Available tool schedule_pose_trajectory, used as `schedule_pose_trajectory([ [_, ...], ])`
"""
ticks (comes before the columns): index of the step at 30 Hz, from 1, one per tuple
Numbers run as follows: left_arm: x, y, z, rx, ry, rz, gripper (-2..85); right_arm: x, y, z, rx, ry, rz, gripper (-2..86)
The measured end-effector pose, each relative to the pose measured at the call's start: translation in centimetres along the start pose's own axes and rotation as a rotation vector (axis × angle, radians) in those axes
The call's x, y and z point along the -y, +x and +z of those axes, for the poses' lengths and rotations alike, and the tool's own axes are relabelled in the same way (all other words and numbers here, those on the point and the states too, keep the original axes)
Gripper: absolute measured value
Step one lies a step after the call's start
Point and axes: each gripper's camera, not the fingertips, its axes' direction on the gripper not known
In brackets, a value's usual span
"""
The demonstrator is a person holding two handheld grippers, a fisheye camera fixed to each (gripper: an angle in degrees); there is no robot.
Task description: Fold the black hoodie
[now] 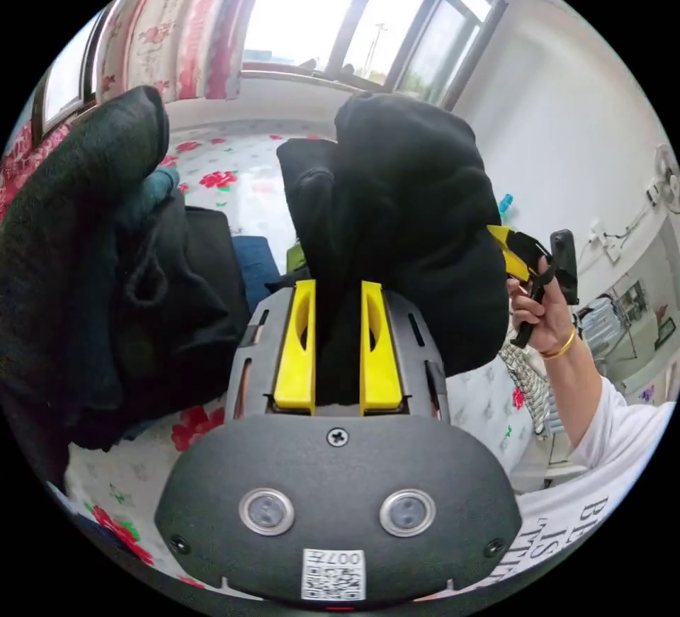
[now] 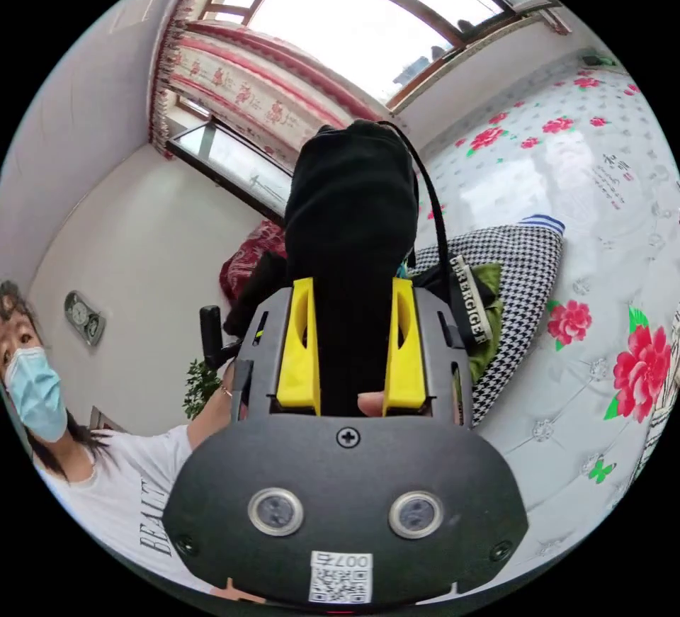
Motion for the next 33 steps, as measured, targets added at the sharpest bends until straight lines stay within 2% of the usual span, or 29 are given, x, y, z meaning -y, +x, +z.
schedule_pose_trajectory([
  [2,-3.4,-0.2,3.7,0.086,-0.021,-0.036,7.2,-0.7,4.9,4.3,-0.160,-0.082,0.093,9.6],
  [5,-11.5,-0.3,6.5,0.142,-0.062,-0.004,6.5,-3.6,7.5,1.7,-0.061,0.087,0.118,8.8],
  [8,-21.3,-1.3,6.6,0.185,-0.144,0.016,5.9,-7.1,8.0,-4.7,0.001,0.147,0.063,8.3],
  [10,-27.4,-1.7,6.3,0.224,-0.229,0.045,4.5,-10.4,9.1,-9.8,-0.166,0.161,0.072,8.2],
  [12,-35.2,-2.1,5.4,0.298,-0.333,0.054,1.2,-15.8,12.0,-18.0,-0.507,0.181,0.181,8.2],
  [15,-43.1,-3.9,2.6,0.370,-0.369,-0.046,-0.6,-22.8,13.7,-29.5,-0.869,0.258,0.342,8.5],
  [17,-45.7,-5.4,0.0,0.308,-0.326,-0.151,-0.8,-25.9,14.8,-34.3,-1.051,0.249,0.444,8.3],
  [19,-46.6,-7.0,-3.6,0.070,-0.183,-0.255,-0.9,-28.1,15.5,-37.8,-1.081,0.243,0.542,7.9],
  [21,-45.6,-9.2,-8.8,-0.504,0.146,-0.331,-0.9,-29.0,13.3,-39.2,-0.952,0.298,0.512,7.5],
  [22,-45.1,-9.6,-10.2,-0.660,0.253,-0.328,-0.9,-28.9,12.4,-38.9,-0.915,0.307,0.486,7.4],
  [24,-41.9,-10.0,-15.8,-1.210,0.633,-0.249,-1.0,-28.1,8.6,-36.8,-0.790,0.315,0.392,7.0],
  [25,-40.8,-9.8,-17.4,-1.322,0.711,-0.206,-1.0,-27.8,7.7,-36.1,-0.770,0.313,0.368,7.0],
  [26,-38.6,-8.8,-21.1,-1.511,0.829,-0.102,-1.0,-27.3,6.2,-34.8,-0.741,0.303,0.318,6.9],
  [27,-36.5,-7.4,-25.4,-1.659,0.894,0.018,-1.0,-26.7,5.4,-33.6,-0.737,0.272,0.275,6.9],
  [30,-34.3,-4.4,-35.6,-1.916,1.017,0.222,-1.0,-25.7,6.3,-32.3,-0.793,0.186,0.283,7.0],
  [33,-35.3,-2.8,-43.4,-2.056,1.061,0.369,-1.0,-26.0,9.3,-33.2,-0.832,0.138,0.370,7.1],
])
